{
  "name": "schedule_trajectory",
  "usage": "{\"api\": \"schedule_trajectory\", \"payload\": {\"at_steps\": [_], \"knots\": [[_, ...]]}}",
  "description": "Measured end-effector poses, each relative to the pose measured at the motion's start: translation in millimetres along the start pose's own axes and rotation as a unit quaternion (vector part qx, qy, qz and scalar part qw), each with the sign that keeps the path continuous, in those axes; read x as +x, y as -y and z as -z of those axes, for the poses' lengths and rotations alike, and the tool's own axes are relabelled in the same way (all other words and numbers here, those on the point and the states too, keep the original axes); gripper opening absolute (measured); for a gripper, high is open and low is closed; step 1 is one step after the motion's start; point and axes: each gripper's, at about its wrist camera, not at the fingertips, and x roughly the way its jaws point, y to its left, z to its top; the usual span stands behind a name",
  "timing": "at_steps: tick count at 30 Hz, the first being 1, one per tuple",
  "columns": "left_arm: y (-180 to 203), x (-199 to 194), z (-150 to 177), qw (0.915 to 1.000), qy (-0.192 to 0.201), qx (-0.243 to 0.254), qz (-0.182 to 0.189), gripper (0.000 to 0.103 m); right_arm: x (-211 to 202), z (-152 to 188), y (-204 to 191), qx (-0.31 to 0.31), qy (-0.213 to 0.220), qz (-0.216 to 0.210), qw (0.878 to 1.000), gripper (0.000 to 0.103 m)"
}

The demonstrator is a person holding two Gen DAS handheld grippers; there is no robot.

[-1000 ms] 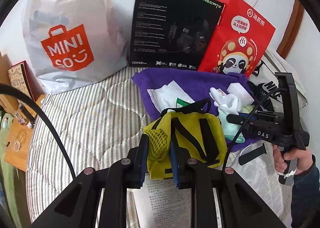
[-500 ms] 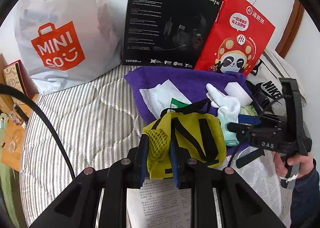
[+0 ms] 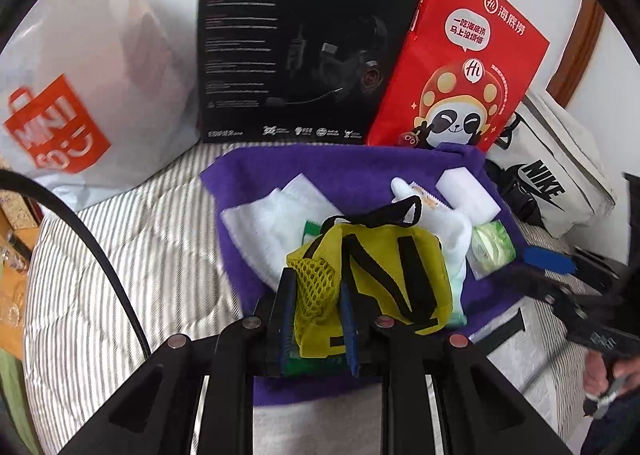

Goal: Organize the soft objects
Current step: 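Carry the pouch over the towel with the left gripper while the right gripper releases the glove there, then lower the yellow pouch onto the towel and open the left gripper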

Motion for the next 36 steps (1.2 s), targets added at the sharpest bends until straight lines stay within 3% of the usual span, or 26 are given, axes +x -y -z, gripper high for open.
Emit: {"api": "schedule_trajectory", "payload": {"at_steps": [8,16,23,32,34,36], "knots": [[13,32,-25,0.9998,-0.013,0.012,-0.002,0.020,-29,16,17,0.027,0.022,-0.004,0.999,0.051],[12,62,-43,0.9997,-0.021,0.011,-0.006,0.020,-31,28,30,0.051,0.019,-0.001,0.999,0.051],[18,89,-46,0.9988,-0.034,0.023,-0.026,0.020,-21,36,38,0.074,0.007,-0.005,0.997,0.051],[25,94,-43,0.9975,-0.045,0.036,-0.040,0.022,-24,47,38,0.079,0.001,0.001,0.997,0.051],[29,95,-43,0.9970,-0.048,0.041,-0.045,0.023,-28,49,37,0.076,0.002,0.003,0.997,0.051],[33,94,-45,0.9967,-0.050,0.046,-0.044,0.034,-32,53,36,0.071,0.003,0.005,0.997,0.051]]}}
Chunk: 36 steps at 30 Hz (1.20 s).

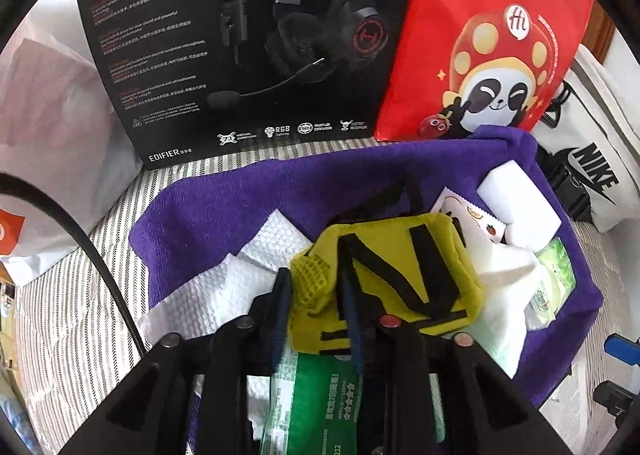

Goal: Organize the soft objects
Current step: 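Lower the yellow pouch onto the towel and open the left gripper, then move the right gripper to the black strap on the newspaper and grasp it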

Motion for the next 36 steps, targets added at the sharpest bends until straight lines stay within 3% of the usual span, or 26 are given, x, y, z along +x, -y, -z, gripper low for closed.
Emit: {"api": "schedule_trajectory", "payload": {"at_steps": [2,10,14,19,23,36], "knots": [[2,-2,1,1.0000,-0.002,0.001,-0.003,0.044,-4,5,-1,-0.005,-0.001,0.004,1.000,0.051],[8,-37,16,0.9999,0.016,0.005,0.002,0.045,-8,27,4,-0.020,-0.022,0.014,0.999,0.053],[13,-63,30,0.9993,0.032,0.018,0.000,0.046,-1,33,3,-0.035,-0.030,0.022,0.999,0.064],[17,-86,51,0.9989,0.036,0.023,0.017,0.047,9,37,-4,-0.056,-0.037,0.028,0.997,0.065],[16,-99,66,0.9987,0.039,0.029,0.017,0.047,13,38,-19,-0.093,-0.021,0.019,0.995,0.076],[-8,-118,94,0.9989,0.037,0.015,0.024,0.047,58,38,-46,-0.177,-0.017,0.042,0.983,0.076]]}}
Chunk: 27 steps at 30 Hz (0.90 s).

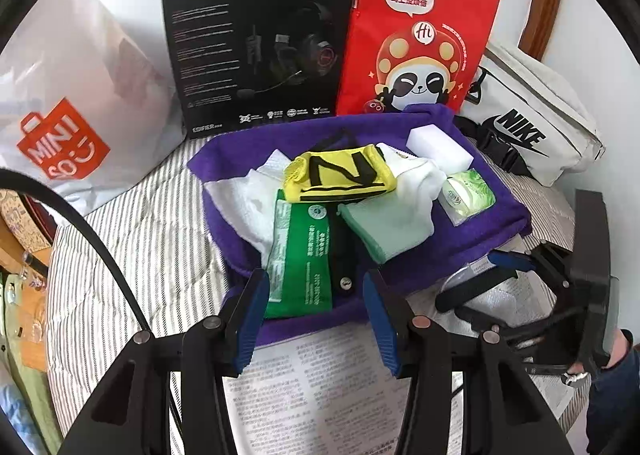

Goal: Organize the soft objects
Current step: 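Move the right gripper to the black strap on the newspaper and grasp it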

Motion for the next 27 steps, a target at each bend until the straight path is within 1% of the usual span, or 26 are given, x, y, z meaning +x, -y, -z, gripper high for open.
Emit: {"api": "schedule_trajectory", "payload": {"at_steps": [1,2,3,4,6,9,10,11,14,17,19,20,21,22,23,24,25,27], "knots": [[-2,-1,1,1.0000,0.001,-0.001,0.000,0.047,2,-1,1,0.005,0.000,-0.003,1.000,0.073],[-5,-1,3,1.0000,0.001,-0.004,0.002,0.047,4,-3,3,0.014,-0.003,-0.012,1.000,0.065],[-6,-1,4,1.0000,0.000,-0.005,0.004,0.047,4,-5,3,0.017,-0.005,-0.017,1.000,0.058],[-8,-1,5,1.0000,-0.001,-0.007,0.005,0.047,4,-6,3,0.017,-0.007,-0.020,1.000,0.046],[-11,0,7,0.9999,-0.001,-0.012,0.007,0.047,1,-7,0,0.010,-0.013,-0.027,0.999,0.034],[-13,1,10,0.9998,-0.002,-0.016,0.012,0.047,-4,-4,-1,0.012,-0.028,-0.029,0.999,0.022],[-14,2,11,0.9998,-0.003,-0.017,0.013,0.047,-5,-3,0,0.016,-0.030,-0.034,0.999,0.008],[-14,3,13,0.9997,-0.004,-0.018,0.015,0.047,-8,-1,3,0.029,-0.033,-0.044,0.998,0.001],[-15,6,16,0.9996,-0.008,-0.019,0.018,0.047,-14,4,14,0.071,-0.048,-0.067,0.994,0.001],[-15,10,18,0.9994,-0.010,-0.023,0.024,0.047,-18,10,14,0.075,-0.053,-0.078,0.993,0.002],[-15,11,20,0.9992,-0.013,-0.023,0.029,0.047,-20,13,11,0.063,-0.046,-0.064,0.995,0.003],[-15,12,22,0.9992,-0.015,-0.023,0.031,0.047,-21,14,10,0.060,-0.041,-0.053,0.996,0.006],[-15,13,23,0.9991,-0.017,-0.023,0.030,0.047,-21,14,11,0.056,-0.040,-0.047,0.997,0.009],[-15,14,23,0.9991,-0.018,-0.023,0.030,0.047,-21,14,12,0.052,-0.040,-0.041,0.997,0.020],[-16,14,24,0.9991,-0.018,-0.024,0.030,0.047,-21,13,13,0.049,-0.038,-0.036,0.997,0.035],[-16,14,25,0.9990,-0.019,-0.026,0.030,0.047,-21,13,15,0.046,-0.036,-0.032,0.998,0.042],[-17,14,25,0.9989,-0.019,-0.028,0.031,0.047,-19,12,16,0.043,-0.035,-0.028,0.998,0.047],[-18,14,26,0.9988,-0.019,-0.030,0.034,0.047,-14,13,18,0.039,-0.044,-0.023,0.998,0.047]]}}
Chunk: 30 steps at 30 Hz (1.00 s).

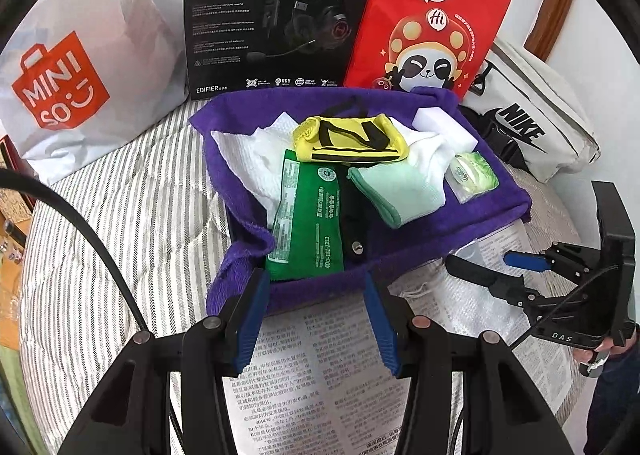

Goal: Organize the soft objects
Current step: 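Move the right gripper to the black strap on the newspaper and grasp it, then lift the black strap upright with the right gripper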

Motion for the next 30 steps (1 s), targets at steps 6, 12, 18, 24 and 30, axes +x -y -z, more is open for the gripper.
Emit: {"api": "schedule_trajectory", "payload": {"at_steps": [6,12,18,24,30], "knots": [[-3,0,5,1.0000,-0.003,-0.005,-0.005,0.047,-4,8,0,0.006,-0.012,-0.029,0.999,0.031],[-2,0,8,0.9999,-0.006,-0.007,-0.008,0.047,-14,23,-14,0.008,-0.028,-0.082,0.996,0.022],[1,-3,14,0.9998,-0.010,-0.007,-0.015,0.047,-10,19,-24,-0.002,-0.015,-0.073,0.997,0.023],[3,-11,18,0.9998,0.001,-0.012,-0.016,0.047,-3,11,-36,-0.023,0.002,-0.054,0.998,0.021],[12,-12,23,0.9999,-0.001,-0.006,-0.015,0.047,-15,14,-24,0.012,0.012,-0.061,0.998,0.020]]}}
